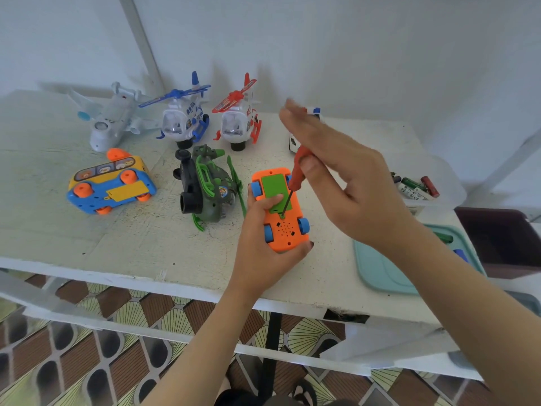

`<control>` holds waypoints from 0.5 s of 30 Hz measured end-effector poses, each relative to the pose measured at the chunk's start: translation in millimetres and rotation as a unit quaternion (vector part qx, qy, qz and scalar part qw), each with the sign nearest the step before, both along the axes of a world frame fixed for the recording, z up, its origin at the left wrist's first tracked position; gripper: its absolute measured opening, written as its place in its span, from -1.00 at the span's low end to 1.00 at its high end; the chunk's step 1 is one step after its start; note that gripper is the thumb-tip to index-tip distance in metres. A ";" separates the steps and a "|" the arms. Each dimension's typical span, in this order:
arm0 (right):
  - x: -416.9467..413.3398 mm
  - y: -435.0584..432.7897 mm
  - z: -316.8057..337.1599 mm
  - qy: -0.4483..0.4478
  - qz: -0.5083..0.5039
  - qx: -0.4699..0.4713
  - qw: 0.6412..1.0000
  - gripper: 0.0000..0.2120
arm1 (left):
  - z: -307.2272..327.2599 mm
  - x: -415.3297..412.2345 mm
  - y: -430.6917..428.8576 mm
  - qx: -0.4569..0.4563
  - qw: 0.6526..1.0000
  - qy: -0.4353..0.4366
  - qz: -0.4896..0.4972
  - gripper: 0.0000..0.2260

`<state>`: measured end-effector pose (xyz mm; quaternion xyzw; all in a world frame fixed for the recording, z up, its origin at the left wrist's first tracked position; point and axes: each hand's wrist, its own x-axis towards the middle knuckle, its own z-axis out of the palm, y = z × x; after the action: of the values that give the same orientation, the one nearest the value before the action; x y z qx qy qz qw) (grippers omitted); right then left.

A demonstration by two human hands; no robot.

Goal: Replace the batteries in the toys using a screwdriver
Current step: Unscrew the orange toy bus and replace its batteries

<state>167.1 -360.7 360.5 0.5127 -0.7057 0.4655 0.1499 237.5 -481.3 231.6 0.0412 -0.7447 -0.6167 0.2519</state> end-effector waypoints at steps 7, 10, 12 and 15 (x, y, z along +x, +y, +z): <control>0.8 -3.9 0.6 0.030 -0.039 -0.029 0.998 -0.69 | 0.4 -0.5 -0.6 -0.020 1.000 -0.002 0.007 -0.39; 2.5 -5.5 0.6 0.042 -0.020 -0.019 0.999 -0.68 | 0.8 -0.9 -1.0 -0.012 1.000 -0.002 0.002 -0.41; 4.5 -5.5 2.9 -0.002 0.012 -0.012 1.000 -0.64 | 0.9 -0.5 -1.0 -0.012 1.000 -0.001 0.002 -0.41; 5.0 -7.1 6.6 -0.084 0.029 -0.024 0.996 -0.67 | 0.0 0.5 -1.0 -0.010 1.000 -0.004 0.001 -0.41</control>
<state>172.1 -367.7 367.1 0.4883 -0.6890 0.5282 0.0890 237.9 -482.4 231.6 0.0416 -0.7519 -0.6087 0.2498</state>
